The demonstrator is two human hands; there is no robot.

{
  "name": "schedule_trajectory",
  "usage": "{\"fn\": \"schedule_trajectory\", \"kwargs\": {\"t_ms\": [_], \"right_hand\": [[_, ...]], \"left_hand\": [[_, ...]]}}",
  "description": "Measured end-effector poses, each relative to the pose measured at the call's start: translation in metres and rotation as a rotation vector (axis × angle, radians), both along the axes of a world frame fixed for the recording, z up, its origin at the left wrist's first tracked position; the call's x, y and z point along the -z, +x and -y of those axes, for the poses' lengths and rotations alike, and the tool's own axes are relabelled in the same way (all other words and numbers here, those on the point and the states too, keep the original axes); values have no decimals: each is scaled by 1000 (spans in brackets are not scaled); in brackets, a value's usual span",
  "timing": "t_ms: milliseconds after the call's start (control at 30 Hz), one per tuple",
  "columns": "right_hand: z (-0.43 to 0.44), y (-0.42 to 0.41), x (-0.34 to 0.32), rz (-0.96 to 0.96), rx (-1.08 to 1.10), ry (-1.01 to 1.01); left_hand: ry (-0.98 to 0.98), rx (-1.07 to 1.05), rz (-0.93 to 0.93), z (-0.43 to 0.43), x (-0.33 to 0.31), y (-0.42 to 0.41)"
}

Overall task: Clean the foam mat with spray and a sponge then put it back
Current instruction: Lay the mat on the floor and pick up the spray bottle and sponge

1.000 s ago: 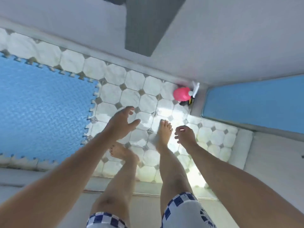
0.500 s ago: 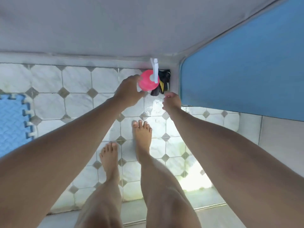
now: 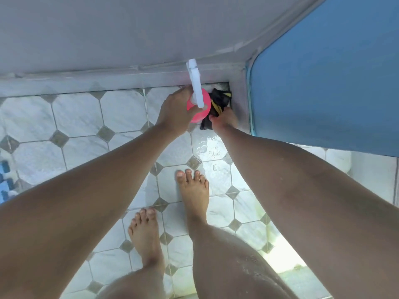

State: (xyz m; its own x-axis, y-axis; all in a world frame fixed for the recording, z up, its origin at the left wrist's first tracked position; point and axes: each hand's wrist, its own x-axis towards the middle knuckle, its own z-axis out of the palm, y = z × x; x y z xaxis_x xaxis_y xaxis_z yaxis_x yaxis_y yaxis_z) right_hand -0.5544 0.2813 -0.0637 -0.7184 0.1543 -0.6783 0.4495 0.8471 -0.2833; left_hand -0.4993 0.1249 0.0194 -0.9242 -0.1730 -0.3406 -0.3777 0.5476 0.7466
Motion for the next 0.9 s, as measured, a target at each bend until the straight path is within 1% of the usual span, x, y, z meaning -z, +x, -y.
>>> {"fn": "schedule_trajectory", "kwargs": {"t_ms": [33,100,200,333,467,533,633,733,833,900], "right_hand": [[0,1,-11,30,0,-5],[-6,16,-35,20,19,-69],[-16,39,-103,9,126,-200],[-34,87,-243,-44,152,-402],[-73,125,-410,-121,73,-524],[-99,140,-495,-177,88,-568],[-138,162,-619,-291,101,-530],[-193,184,-721,-365,213,-525],[-261,201,-798,-494,411,-490],[-311,215,-839,-592,516,-439]], "left_hand": [[-5,-1,-2,4,-11,5],[-4,15,-7,12,-45,17],[30,50,1,24,-125,34],[63,127,26,29,-268,57],[61,360,4,16,-418,74],[46,464,-12,2,-494,77],[21,569,-82,-34,-600,75],[26,713,-126,-91,-692,70],[48,844,-219,-165,-767,61],[82,900,-260,-219,-802,52]]}}
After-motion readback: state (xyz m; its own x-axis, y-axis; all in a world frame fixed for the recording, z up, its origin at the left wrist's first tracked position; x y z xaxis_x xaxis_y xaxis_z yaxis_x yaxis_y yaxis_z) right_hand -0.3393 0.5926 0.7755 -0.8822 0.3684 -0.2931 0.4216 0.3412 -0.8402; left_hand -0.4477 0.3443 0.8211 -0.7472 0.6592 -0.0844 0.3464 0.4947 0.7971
